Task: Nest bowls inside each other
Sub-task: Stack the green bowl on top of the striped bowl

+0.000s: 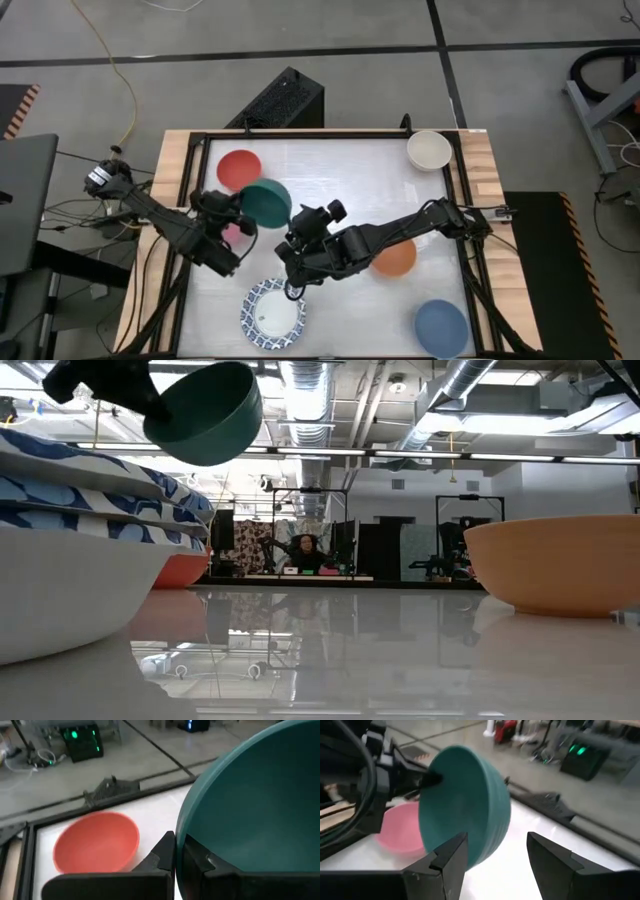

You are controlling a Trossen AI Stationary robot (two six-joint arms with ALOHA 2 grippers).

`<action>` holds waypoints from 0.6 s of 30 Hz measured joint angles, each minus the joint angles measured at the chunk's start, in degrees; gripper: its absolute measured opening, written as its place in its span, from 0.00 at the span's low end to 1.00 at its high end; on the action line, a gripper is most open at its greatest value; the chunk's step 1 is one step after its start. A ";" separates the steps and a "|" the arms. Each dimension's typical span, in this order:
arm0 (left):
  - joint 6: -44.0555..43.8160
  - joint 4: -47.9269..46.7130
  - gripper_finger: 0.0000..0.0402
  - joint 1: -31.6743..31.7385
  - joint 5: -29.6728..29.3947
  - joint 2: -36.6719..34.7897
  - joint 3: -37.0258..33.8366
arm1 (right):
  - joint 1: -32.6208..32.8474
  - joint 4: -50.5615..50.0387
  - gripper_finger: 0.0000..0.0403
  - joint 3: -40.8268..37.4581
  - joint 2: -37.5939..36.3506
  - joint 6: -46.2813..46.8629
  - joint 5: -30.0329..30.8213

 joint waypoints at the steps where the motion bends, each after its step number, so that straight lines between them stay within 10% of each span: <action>1: 0.09 0.01 0.00 0.49 -0.84 0.00 0.00 | 0.00 0.20 0.55 0.00 0.00 -0.76 1.15; 18: 3.52 1.75 0.00 3.53 -7.43 0.00 0.03 | -6.95 4.19 0.55 0.00 0.01 -6.60 1.41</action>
